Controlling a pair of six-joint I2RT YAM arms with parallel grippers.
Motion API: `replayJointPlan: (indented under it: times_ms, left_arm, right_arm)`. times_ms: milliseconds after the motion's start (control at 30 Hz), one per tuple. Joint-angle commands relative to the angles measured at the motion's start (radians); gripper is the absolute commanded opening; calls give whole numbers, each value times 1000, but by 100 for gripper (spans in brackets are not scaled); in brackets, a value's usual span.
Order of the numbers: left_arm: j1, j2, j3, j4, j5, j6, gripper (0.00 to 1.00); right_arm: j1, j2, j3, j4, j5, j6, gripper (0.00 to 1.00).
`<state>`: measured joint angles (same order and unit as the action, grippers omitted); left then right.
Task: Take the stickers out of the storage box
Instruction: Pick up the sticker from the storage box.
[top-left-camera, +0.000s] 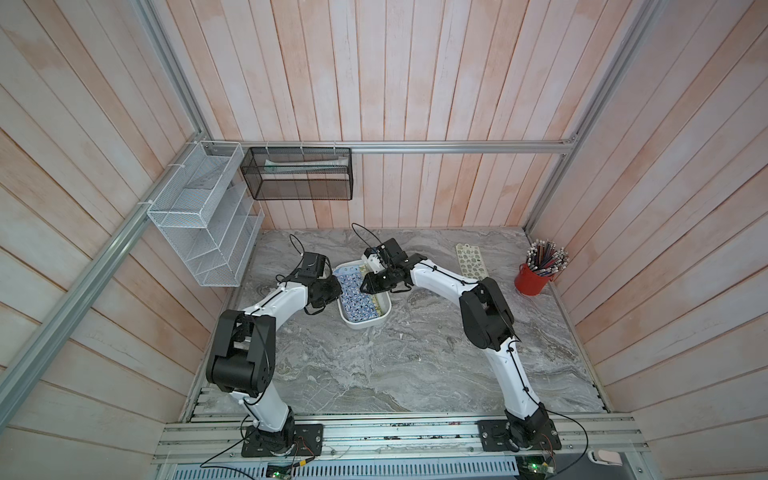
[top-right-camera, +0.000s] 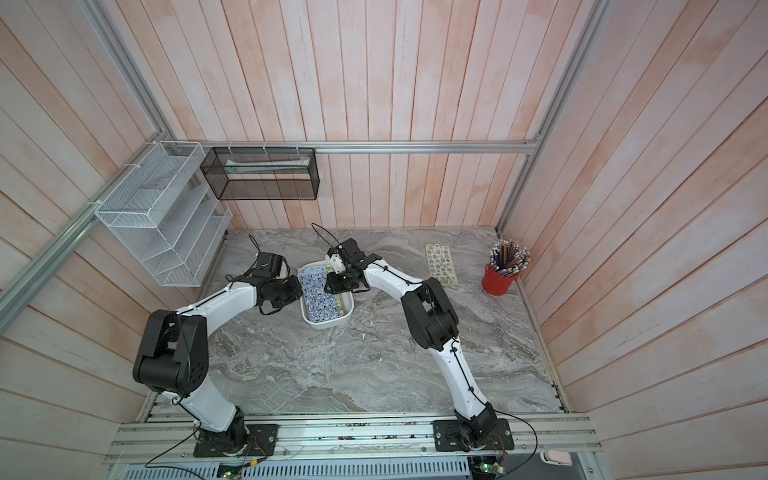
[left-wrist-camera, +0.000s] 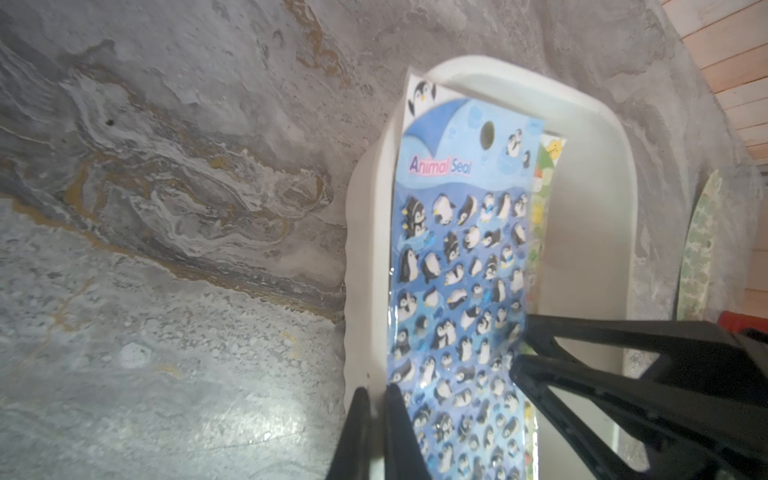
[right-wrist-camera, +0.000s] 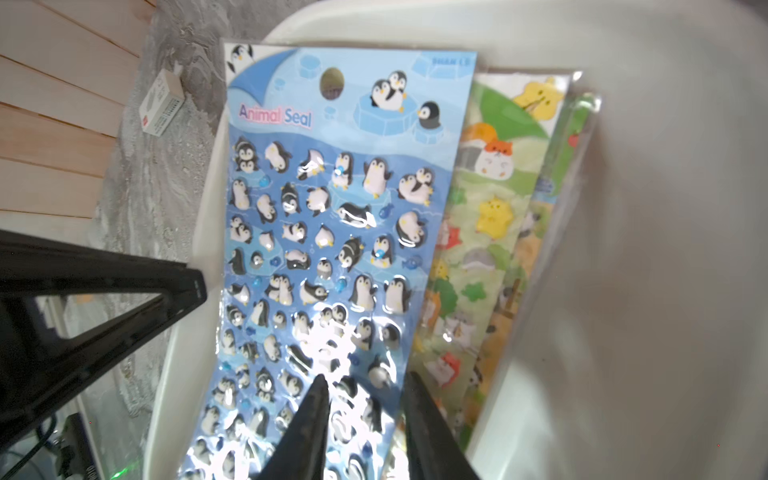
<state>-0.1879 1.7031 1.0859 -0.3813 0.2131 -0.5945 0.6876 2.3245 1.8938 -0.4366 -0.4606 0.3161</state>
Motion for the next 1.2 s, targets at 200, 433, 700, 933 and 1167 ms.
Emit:
replayJointPlan:
  times_ms: [200, 433, 700, 933, 1167]
  left_arm:
    - [7, 4, -23, 2, 4, -11, 0]
    - [7, 7, -24, 4, 5, -11, 0]
    - [6, 7, -25, 3, 5, -11, 0]
    - [5, 6, -26, 3, 7, -11, 0]
    - [6, 4, -32, 7, 8, -13, 0]
  right_arm:
    - [-19, -56, -82, 54, -117, 11, 32]
    - [-10, -15, -29, -23, 75, -6, 38]
    - [41, 82, 87, -108, 219, -43, 54]
    - [58, 144, 147, -145, 257, -48, 54]
    - [59, 173, 162, -157, 280, -50, 55]
